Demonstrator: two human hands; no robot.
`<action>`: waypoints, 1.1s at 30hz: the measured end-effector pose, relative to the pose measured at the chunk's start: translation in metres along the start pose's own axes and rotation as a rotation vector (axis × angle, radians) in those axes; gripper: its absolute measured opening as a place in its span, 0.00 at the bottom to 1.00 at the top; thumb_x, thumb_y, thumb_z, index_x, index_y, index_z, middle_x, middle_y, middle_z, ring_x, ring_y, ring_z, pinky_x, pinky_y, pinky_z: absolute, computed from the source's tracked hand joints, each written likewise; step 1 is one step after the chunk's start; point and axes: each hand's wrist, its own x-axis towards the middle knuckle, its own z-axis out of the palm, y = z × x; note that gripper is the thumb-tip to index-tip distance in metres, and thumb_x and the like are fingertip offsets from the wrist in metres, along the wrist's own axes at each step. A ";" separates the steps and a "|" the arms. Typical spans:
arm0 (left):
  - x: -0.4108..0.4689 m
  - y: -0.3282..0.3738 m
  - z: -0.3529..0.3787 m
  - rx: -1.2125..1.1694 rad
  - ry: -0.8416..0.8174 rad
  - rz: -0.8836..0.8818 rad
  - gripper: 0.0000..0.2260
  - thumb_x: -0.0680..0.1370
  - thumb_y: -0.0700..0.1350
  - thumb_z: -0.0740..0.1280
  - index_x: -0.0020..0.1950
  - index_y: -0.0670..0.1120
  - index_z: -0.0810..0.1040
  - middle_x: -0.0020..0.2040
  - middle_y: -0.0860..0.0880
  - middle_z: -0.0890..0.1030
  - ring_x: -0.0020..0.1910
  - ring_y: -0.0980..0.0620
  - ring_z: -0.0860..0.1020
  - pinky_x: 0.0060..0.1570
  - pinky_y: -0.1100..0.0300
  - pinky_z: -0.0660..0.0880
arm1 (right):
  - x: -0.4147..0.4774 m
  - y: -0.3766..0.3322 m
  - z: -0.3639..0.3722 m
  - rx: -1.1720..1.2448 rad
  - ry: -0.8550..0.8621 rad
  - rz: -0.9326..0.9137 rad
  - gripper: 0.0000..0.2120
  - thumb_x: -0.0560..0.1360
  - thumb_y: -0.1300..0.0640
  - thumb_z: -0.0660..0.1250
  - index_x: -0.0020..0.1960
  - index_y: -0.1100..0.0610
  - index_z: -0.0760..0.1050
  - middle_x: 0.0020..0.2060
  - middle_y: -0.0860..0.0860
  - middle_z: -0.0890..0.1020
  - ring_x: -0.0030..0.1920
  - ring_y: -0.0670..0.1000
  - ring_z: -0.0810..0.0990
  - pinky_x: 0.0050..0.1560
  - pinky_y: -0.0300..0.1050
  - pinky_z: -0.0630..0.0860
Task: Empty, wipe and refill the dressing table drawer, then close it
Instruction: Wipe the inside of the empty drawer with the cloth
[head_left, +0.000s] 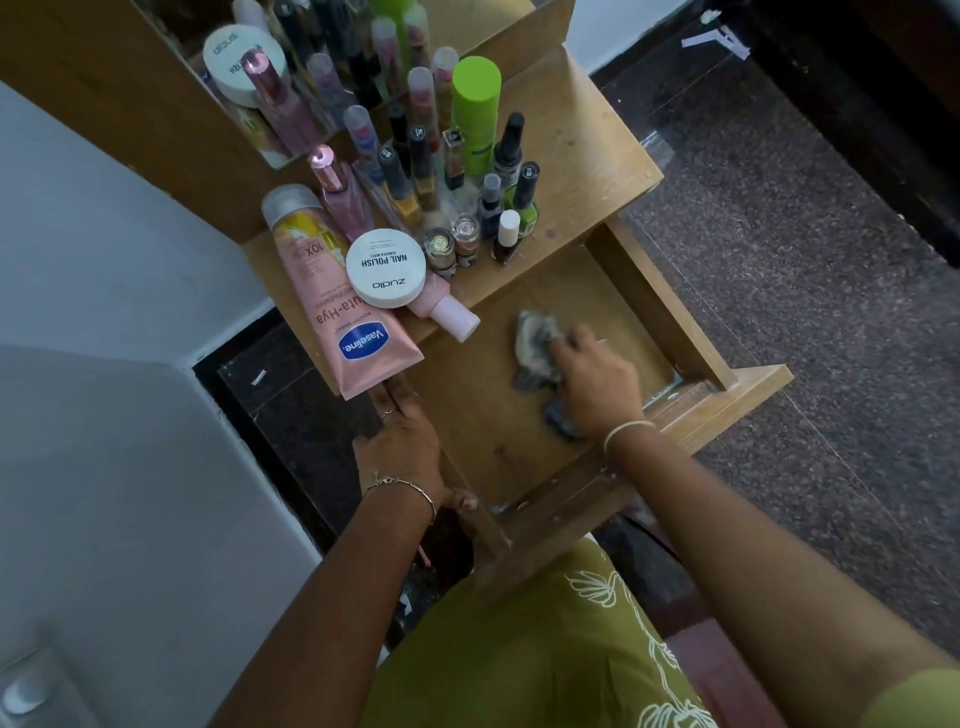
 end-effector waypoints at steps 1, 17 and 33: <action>0.001 0.000 0.001 0.000 -0.001 -0.001 0.69 0.53 0.67 0.77 0.65 0.38 0.26 0.75 0.32 0.43 0.66 0.41 0.73 0.63 0.46 0.68 | 0.007 0.009 -0.004 -0.015 0.046 0.063 0.32 0.63 0.57 0.76 0.64 0.56 0.69 0.51 0.56 0.74 0.39 0.56 0.77 0.30 0.43 0.69; 0.000 0.004 -0.001 0.014 -0.015 -0.026 0.68 0.54 0.63 0.79 0.67 0.35 0.30 0.74 0.35 0.54 0.63 0.43 0.75 0.62 0.47 0.68 | -0.027 -0.095 0.003 -0.019 -0.228 -0.387 0.18 0.80 0.61 0.55 0.69 0.59 0.68 0.64 0.58 0.68 0.52 0.59 0.76 0.43 0.53 0.75; -0.038 0.015 -0.022 -0.031 0.077 -0.063 0.55 0.66 0.51 0.78 0.75 0.39 0.41 0.77 0.37 0.49 0.59 0.43 0.78 0.58 0.47 0.71 | -0.027 -0.006 -0.050 0.437 -0.141 0.117 0.16 0.74 0.53 0.67 0.61 0.53 0.78 0.51 0.53 0.76 0.52 0.55 0.77 0.45 0.42 0.69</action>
